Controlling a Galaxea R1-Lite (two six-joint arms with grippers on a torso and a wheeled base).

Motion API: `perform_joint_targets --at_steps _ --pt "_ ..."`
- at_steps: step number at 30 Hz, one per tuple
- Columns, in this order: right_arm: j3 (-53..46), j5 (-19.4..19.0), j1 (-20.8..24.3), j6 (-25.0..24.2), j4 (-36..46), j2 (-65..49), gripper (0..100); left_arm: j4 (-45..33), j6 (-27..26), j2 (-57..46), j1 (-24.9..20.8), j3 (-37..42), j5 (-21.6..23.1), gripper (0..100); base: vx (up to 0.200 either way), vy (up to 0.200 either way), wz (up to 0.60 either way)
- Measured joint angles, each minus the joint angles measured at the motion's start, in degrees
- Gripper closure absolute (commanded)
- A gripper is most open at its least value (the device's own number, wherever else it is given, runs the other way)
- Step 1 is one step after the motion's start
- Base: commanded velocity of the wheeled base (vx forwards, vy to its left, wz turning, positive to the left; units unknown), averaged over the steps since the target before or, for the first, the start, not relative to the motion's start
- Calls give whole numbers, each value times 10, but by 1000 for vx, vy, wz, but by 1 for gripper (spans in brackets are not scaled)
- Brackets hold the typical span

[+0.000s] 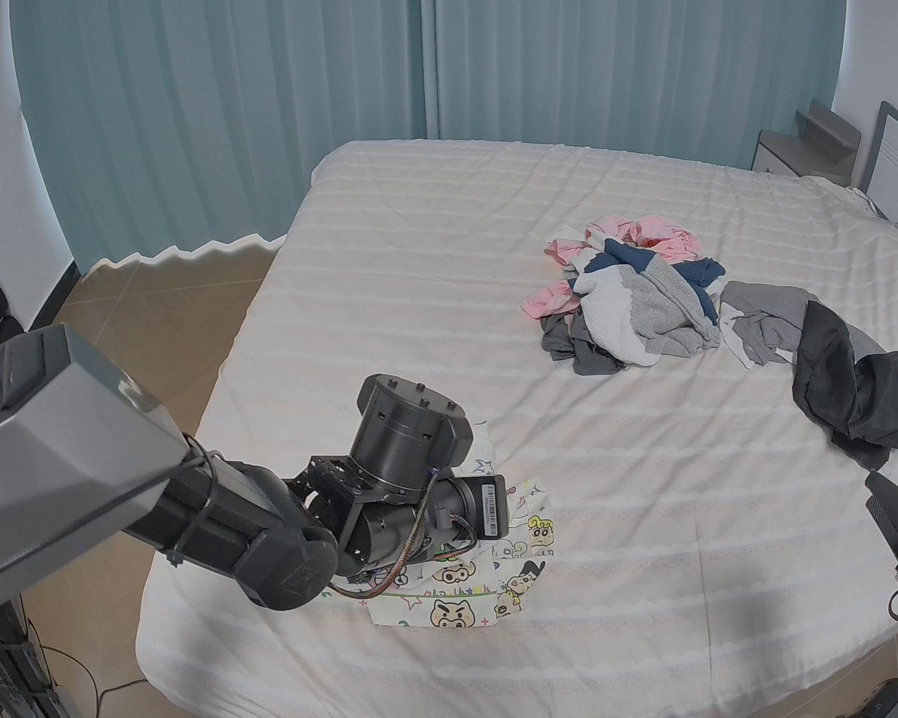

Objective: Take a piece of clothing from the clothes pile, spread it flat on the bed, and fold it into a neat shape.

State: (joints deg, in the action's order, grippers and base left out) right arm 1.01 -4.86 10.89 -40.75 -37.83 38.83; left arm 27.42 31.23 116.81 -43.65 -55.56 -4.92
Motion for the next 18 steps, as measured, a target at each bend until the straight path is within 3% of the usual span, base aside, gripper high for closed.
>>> perform_joint_targets --at_steps 2,3,18 --pt "0 0 0 0 0 0 0 0 0 4 -3 -2 0 100 0 0 0" --pt "0 0 0 0 0 0 0 1 1 7 -4 -4 0 0 0 0 0" --pt "0 -4 0 0 1 -7 0 4 23 23 -4 -37 -23 0 0 0 0"
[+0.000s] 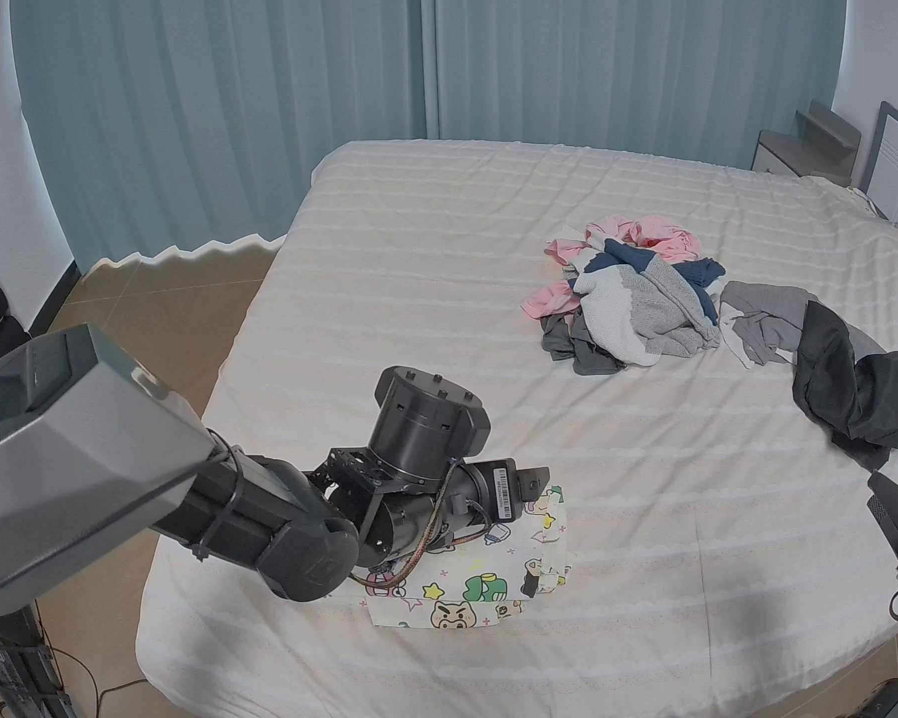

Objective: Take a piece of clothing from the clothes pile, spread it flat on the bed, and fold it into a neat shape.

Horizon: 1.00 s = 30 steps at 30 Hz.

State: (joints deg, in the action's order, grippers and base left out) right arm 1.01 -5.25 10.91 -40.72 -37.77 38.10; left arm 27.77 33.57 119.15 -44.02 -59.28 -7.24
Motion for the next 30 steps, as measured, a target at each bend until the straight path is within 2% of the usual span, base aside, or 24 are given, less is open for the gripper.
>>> perform_joint_targets --at_steps 6,11,18,24,30 --pt "0 -4 0 0 0 -1 0 0 1 -11 15 8 -9 0 0 0 0" --pt "0 -25 0 0 13 0 0 0 7 -42 34 56 4 0 0 0 0" --pt "54 -66 10 -2 67 37 0 11 98 -148 87 199 74 0 0 0 0" --pt "132 -77 48 -10 88 150 0 73 129 -231 145 323 142 0 0 0 0" --pt "201 -76 93 -30 80 300 0 146 147 -271 187 407 178 0 0 0 0"
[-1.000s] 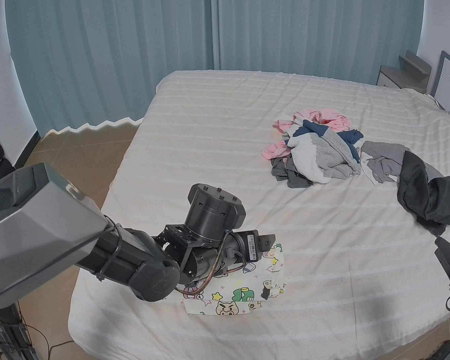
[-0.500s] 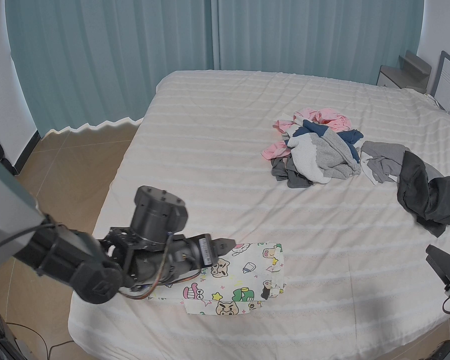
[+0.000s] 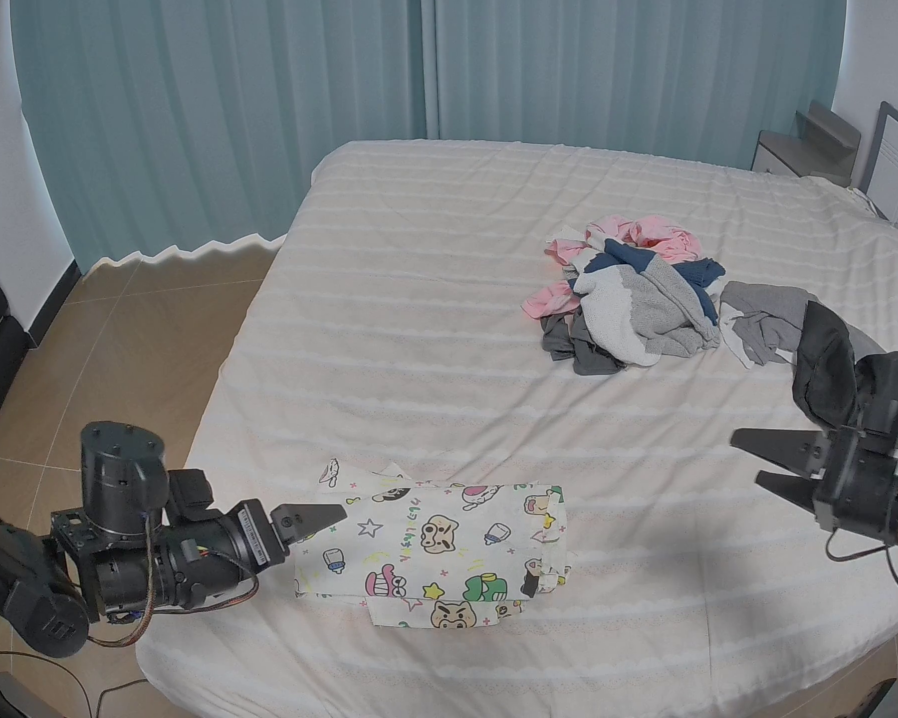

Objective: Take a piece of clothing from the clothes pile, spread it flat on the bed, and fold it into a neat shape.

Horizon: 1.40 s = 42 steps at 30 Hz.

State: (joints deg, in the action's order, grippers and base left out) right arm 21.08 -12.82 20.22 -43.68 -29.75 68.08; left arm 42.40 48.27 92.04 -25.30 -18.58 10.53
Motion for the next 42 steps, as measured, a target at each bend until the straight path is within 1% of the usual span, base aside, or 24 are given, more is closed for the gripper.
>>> perform_joint_targets --at_steps 4,10,14,19,21,28,42 --pt "51 3 25 -12 -15 116 0 44 16 -10 21 42 22 0 0 0 0" --pt "125 2 48 -24 -33 278 0 90 37 -9 44 86 61 0 0 0 0" --pt "182 1 61 -29 -52 393 0 125 47 7 59 110 83 0 0 0 0" --pt "238 1 78 -34 -81 492 0 196 57 49 73 142 101 0 0 0 0" --pt "250 1 87 -36 -89 515 0 211 59 64 76 153 104 0 0 0 0" --pt "262 2 109 -37 -93 562 0 215 60 93 80 167 106 0 0 0 0" --pt "277 4 120 -37 -95 597 0 216 59 105 81 168 106 0 0 0 0"
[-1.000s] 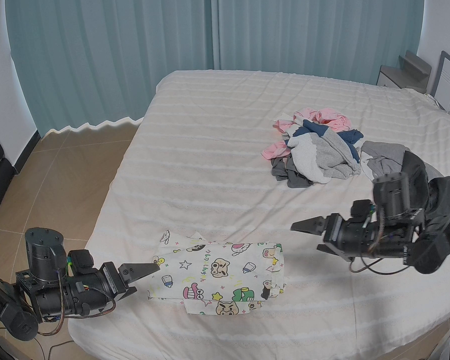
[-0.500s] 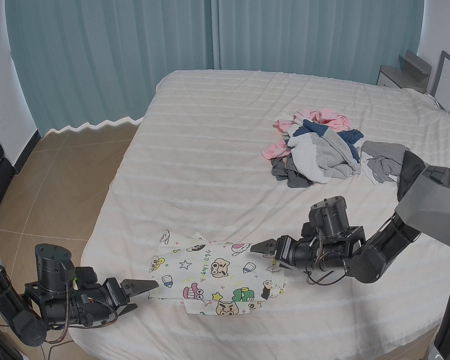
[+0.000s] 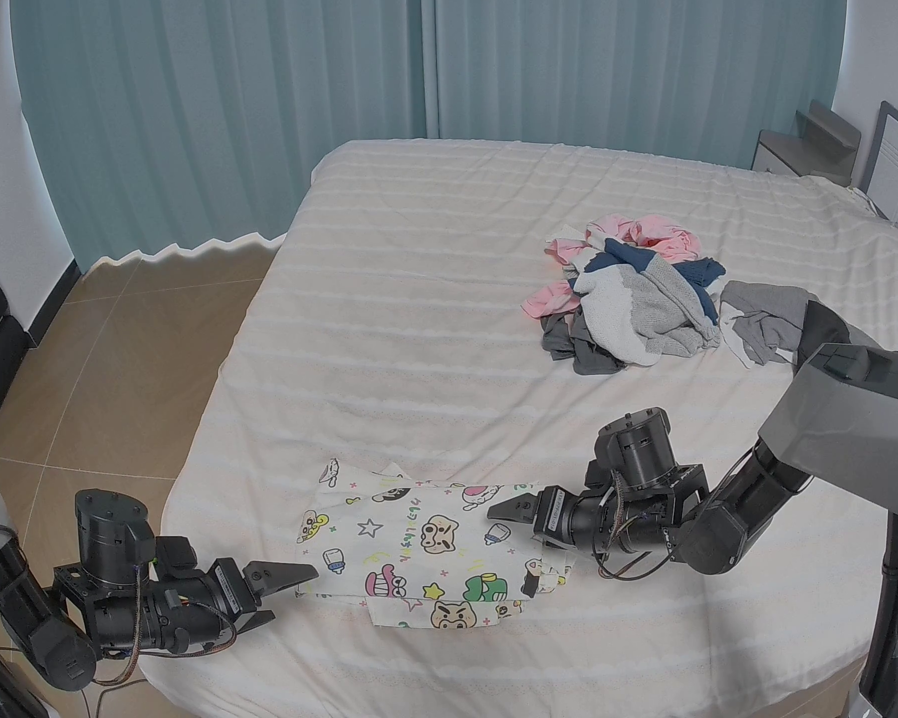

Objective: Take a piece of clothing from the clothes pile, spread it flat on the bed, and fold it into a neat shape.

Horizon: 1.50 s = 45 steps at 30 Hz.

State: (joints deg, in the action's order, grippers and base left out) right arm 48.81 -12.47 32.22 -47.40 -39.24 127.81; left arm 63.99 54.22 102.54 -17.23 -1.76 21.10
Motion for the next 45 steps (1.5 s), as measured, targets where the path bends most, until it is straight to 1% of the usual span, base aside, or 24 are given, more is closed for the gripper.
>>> perform_joint_targets --at_steps 3,4,7,10,16,30,42,43,45 --pt "10 1 6 0 0 6 0 0 0 1 0 0 0 0 0 0 0" --pt "14 2 8 0 0 7 100 0 0 2 0 0 0 0 0 0 0" --pt "19 3 12 0 0 13 100 0 0 2 0 0 0 0 0 0 0" --pt "20 14 15 1 0 18 100 0 0 2 1 0 0 0 0 0 0" --pt "13 31 5 2 1 19 100 0 0 3 1 0 0 0 0 0 0" --pt "-12 32 -24 5 2 -12 100 0 0 4 1 0 0 0 0 0 0" --pt "-16 31 -33 5 3 -13 100 0 0 5 0 0 0 0 0 0 0" --pt "-17 30 -33 5 3 -11 0 0 0 6 0 0 0 0 0 0 0" --pt "-19 30 -33 5 3 -9 0 0 -1 6 0 0 0 0 0 0 0"
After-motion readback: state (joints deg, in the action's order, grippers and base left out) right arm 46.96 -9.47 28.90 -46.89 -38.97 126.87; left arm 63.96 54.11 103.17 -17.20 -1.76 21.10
